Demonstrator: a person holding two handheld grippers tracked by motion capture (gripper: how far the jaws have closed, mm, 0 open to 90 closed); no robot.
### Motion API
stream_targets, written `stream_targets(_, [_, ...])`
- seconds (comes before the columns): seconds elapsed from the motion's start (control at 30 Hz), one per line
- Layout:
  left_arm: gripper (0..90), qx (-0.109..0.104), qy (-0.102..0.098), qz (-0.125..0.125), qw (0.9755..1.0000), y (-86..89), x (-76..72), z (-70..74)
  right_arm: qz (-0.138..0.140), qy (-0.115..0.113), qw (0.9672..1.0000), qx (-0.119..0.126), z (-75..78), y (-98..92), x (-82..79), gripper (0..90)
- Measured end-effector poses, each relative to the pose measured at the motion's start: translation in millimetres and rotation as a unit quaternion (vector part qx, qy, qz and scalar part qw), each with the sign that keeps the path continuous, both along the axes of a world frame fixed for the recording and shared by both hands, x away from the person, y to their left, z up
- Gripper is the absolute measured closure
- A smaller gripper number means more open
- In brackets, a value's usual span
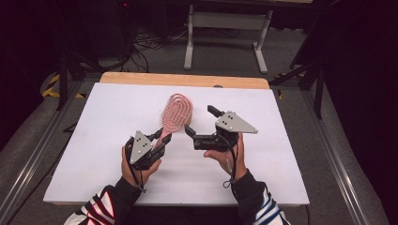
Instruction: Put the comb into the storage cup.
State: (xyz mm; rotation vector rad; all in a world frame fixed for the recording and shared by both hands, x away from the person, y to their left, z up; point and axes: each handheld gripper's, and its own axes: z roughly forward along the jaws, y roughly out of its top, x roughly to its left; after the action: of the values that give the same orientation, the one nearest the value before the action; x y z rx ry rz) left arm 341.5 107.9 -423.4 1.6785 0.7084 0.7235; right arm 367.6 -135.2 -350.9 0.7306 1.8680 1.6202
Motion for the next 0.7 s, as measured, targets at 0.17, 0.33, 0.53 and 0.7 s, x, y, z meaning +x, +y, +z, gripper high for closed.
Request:
stream_targets(0.17, [69.7,0.016,-0.017,-0.015,0.9996,-10.4,-12.4,-1.9,0.020,0.013,0.9997,-0.007,-5.5,11.5,-7.2,6.6])
stream_targets(0.33, [69.7,0.027,-0.020,-0.028,0.9990,-17.6,-18.8,-6.0,0.023,0.031,0.9992,0.012,-10.2,13.3,-7.0,10.4])
stream_targets(0.53, [69.6,0.041,-0.016,-0.038,0.9983,-24.3,-20.7,-12.0,0.029,0.044,0.9983,0.026,-14.6,13.5,-7.5,19.0])
stream_targets(0.7, [69.7,0.046,-0.008,-0.040,0.9981,-24.0,-18.3,-16.6,0.028,0.040,0.9985,0.024,-18.2,13.1,-10.1,25.6])
